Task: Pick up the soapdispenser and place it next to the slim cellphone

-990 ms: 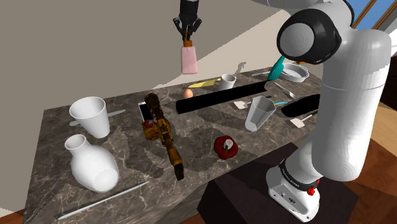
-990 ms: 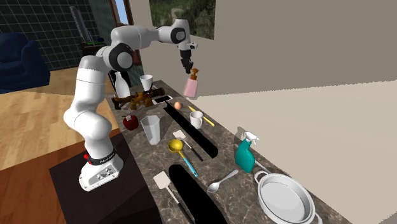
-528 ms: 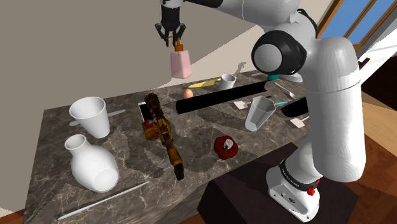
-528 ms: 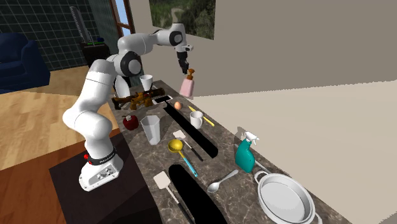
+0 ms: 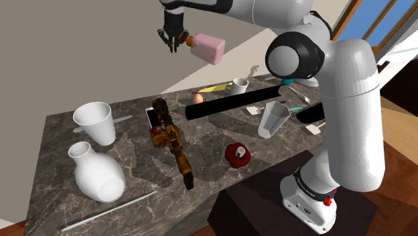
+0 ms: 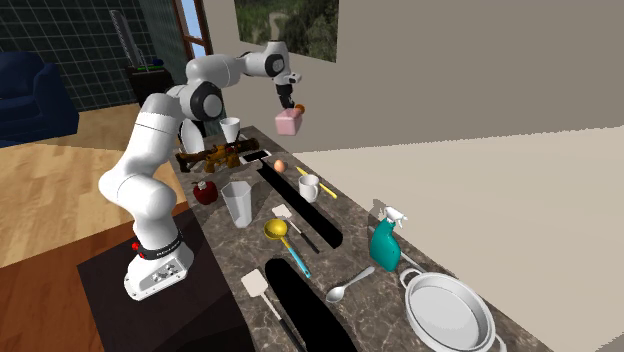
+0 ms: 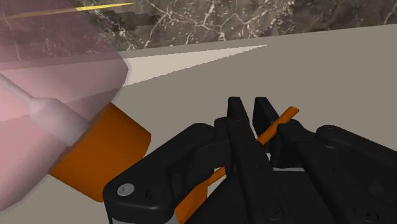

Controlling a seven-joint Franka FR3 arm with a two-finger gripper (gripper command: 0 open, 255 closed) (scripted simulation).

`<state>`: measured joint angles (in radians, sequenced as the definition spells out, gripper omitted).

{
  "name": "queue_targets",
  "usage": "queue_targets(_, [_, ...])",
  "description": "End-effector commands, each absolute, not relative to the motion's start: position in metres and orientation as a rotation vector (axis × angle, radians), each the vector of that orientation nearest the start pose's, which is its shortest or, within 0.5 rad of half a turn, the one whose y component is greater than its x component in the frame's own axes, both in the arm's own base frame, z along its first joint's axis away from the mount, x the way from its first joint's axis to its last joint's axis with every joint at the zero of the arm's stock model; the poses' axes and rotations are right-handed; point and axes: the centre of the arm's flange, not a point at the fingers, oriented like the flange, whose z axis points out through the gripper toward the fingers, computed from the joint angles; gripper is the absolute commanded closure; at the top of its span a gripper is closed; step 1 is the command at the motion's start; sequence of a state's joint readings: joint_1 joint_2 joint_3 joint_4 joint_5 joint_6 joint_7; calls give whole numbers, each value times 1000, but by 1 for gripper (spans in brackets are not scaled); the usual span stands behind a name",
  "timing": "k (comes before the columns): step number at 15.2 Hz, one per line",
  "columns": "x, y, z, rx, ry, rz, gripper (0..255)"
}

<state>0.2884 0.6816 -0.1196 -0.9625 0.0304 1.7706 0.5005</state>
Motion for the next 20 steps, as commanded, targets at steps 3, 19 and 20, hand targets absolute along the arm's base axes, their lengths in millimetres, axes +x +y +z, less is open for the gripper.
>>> queue_targets(3, [740,166,433,-3140,307,-149,255])
queue_targets(19, [740,166,424,-3140,307,-149,0])
queue_targets(20, [738,166,437,-3140,307,-149,0])
